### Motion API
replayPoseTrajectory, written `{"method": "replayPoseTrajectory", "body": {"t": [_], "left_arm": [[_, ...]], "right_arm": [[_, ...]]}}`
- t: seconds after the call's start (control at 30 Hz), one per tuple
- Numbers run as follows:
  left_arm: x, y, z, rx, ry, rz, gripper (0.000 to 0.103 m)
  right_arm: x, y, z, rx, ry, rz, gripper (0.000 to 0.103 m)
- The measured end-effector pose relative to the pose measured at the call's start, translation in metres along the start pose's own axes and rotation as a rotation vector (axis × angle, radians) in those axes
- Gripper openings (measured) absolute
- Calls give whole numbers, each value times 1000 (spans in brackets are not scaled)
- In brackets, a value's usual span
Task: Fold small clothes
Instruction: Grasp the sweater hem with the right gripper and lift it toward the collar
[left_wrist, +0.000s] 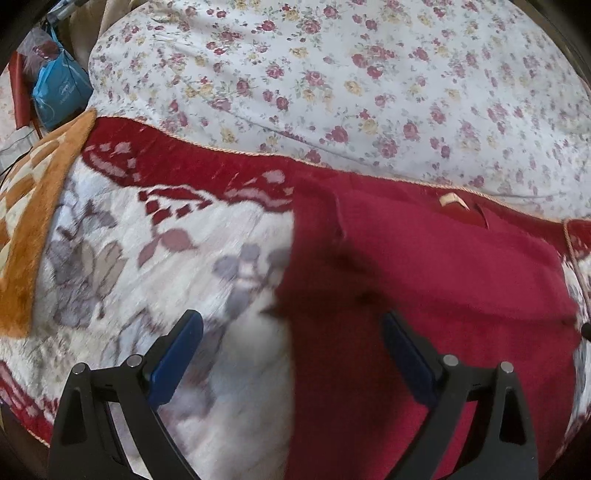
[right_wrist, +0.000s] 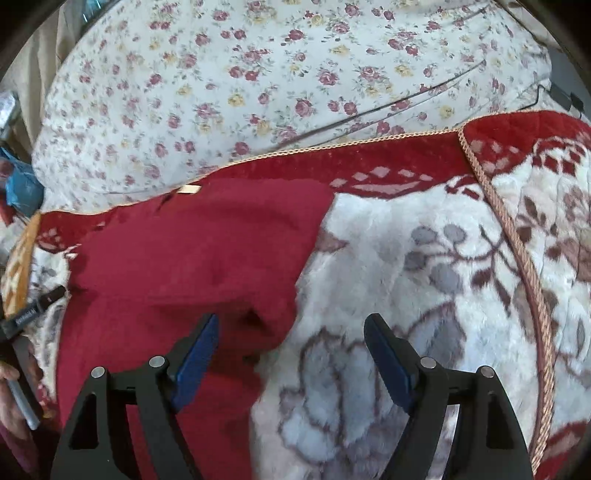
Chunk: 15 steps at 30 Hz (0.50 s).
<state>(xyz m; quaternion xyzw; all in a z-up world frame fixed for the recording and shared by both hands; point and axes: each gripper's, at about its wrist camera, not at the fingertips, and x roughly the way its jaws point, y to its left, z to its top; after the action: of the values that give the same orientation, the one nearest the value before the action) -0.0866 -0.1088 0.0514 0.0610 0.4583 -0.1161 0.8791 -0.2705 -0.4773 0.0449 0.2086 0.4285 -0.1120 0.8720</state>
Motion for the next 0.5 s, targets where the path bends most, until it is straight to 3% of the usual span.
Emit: {"method": "replayPoseTrajectory", "body": {"t": [0.1, 0.23, 0.37, 0.43, 0.5], "left_arm": [[-13, 12, -17, -9, 8, -20, 97], [-30, 26, -36, -44, 10, -42, 97], [-49, 36, -56, -71, -5, -29, 97], [-57, 42, -71, -91, -10, -31, 97], [-57, 45, -84, -94, 17, -32, 97]], "right_arm": [[-2, 1, -12, 19, 12, 69, 85], [17, 6, -14, 40, 3, 88, 83], [24, 19, -14, -46, -1, 35, 31], [17, 20, -16, -70, 18, 49, 14], [11, 20, -18, -92, 6, -8, 14]]}}
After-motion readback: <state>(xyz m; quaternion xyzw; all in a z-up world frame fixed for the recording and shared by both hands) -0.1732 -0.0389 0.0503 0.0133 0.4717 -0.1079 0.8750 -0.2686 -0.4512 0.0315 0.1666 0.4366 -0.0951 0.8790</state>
